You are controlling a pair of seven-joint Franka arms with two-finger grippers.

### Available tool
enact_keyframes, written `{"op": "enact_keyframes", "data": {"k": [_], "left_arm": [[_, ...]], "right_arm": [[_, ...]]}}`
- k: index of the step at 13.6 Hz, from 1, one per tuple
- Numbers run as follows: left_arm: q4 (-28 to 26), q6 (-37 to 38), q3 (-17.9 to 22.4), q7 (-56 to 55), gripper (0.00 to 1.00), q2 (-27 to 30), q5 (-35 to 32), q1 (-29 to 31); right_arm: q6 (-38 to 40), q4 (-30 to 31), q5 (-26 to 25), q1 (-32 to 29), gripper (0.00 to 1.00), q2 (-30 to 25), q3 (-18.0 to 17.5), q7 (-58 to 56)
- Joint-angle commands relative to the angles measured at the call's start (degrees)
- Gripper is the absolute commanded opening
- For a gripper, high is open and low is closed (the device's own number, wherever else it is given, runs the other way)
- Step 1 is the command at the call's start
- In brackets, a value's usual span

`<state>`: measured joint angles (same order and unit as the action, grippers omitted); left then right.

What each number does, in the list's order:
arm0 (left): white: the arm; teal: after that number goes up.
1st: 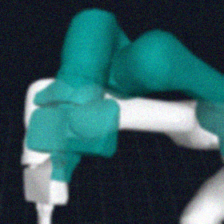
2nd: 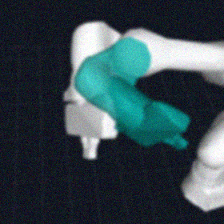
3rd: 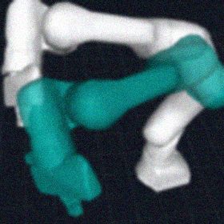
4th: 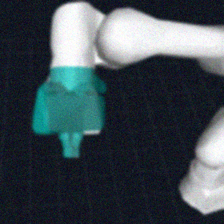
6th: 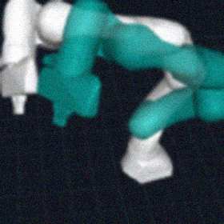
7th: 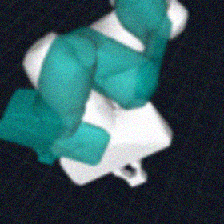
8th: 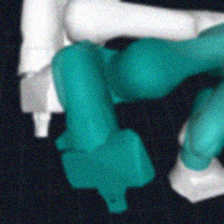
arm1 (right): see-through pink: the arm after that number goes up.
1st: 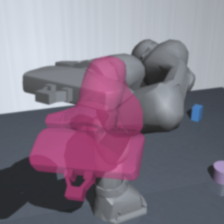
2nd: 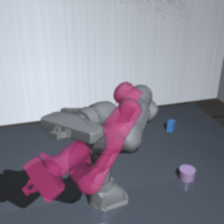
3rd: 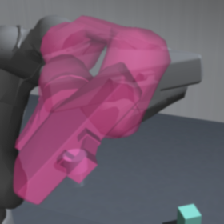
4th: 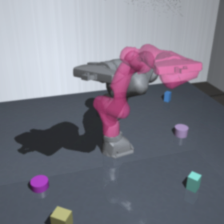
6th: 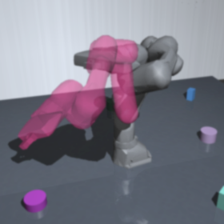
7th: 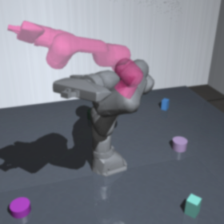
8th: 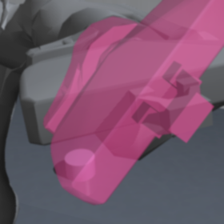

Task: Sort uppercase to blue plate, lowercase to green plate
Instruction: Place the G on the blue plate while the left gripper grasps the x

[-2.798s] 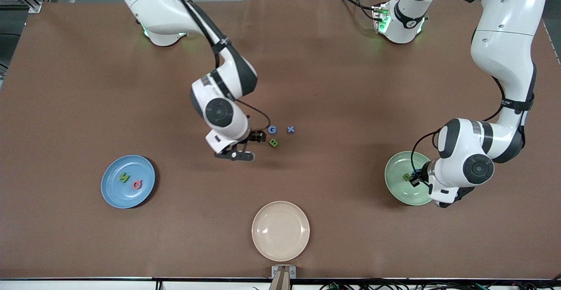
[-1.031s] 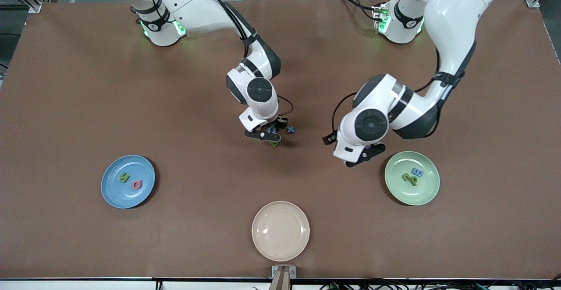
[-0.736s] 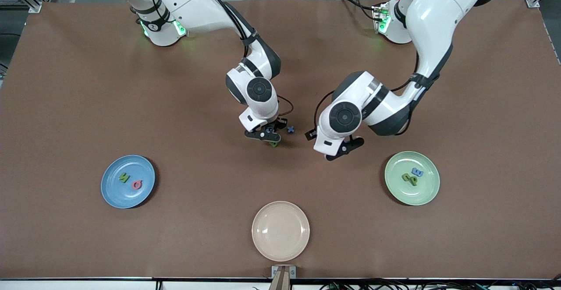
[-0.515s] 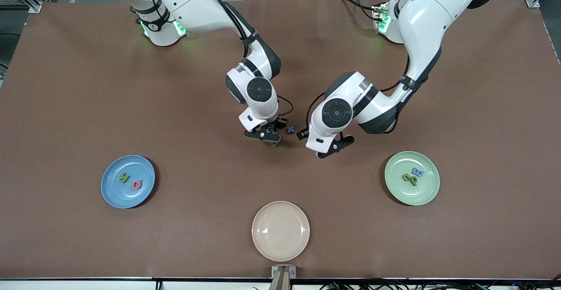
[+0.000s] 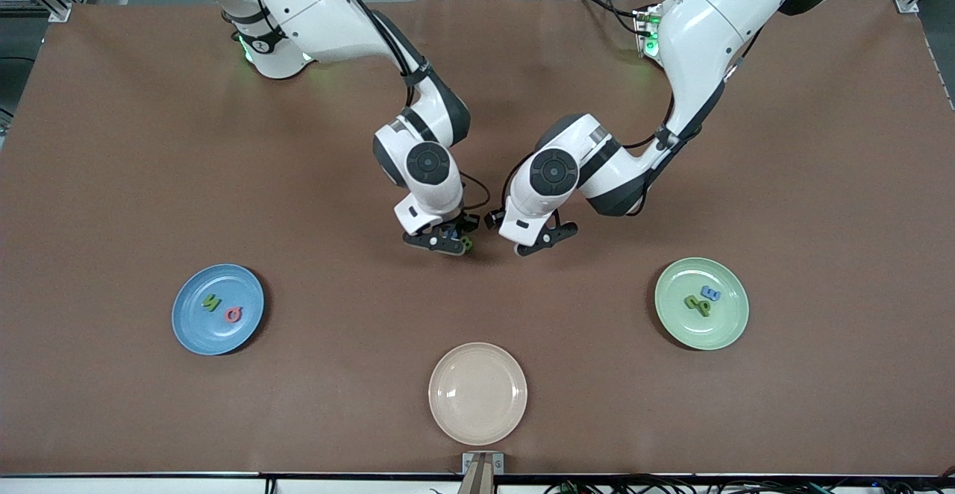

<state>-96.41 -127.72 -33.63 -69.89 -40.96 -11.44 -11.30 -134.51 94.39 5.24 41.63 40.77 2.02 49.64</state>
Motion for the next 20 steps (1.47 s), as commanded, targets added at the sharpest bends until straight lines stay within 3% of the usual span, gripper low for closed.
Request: {"op": "enact_keyframes", "data": {"k": [1, 4, 9, 12, 16, 20], "left_arm": [[-1.1, -3.5, 0.1, -0.6, 0.87, -1.0, -0.7, -0.6], [-0.9, -6.5, 1.3, 0.3, 0.77, -2.6, -3.0, -2.7], [0.7, -7.5, 2.0, -0.5, 0.73, -5.8, -7.8, -5.0], [0.6, -7.5, 2.0, -0.2, 0.71, -6.2, -13.0, -5.0], [0.6, -7.5, 2.0, 0.4, 0.70, -6.2, -13.5, -6.1], [0.2, -8.2, 2.0, 0.5, 0.69, -6.2, -17.4, -6.9]], "right_arm": [[3.2, -0.5, -1.4, -3.5, 0.05, -2.4, 0.8, -5.1], [6.1, -0.7, -1.4, -6.3, 0.05, -4.0, 4.6, -15.9], [10.2, -0.6, -1.4, -14.5, 0.05, -6.9, 8.4, -38.3], [13.0, -0.6, -1.3, -21.3, 0.06, -7.5, 8.6, -51.0], [11.6, -1.6, -1.3, -31.1, 0.07, -6.8, 8.6, -69.5], [11.3, -1.9, -1.2, -35.0, 0.09, -6.6, 8.6, -75.4]]}}
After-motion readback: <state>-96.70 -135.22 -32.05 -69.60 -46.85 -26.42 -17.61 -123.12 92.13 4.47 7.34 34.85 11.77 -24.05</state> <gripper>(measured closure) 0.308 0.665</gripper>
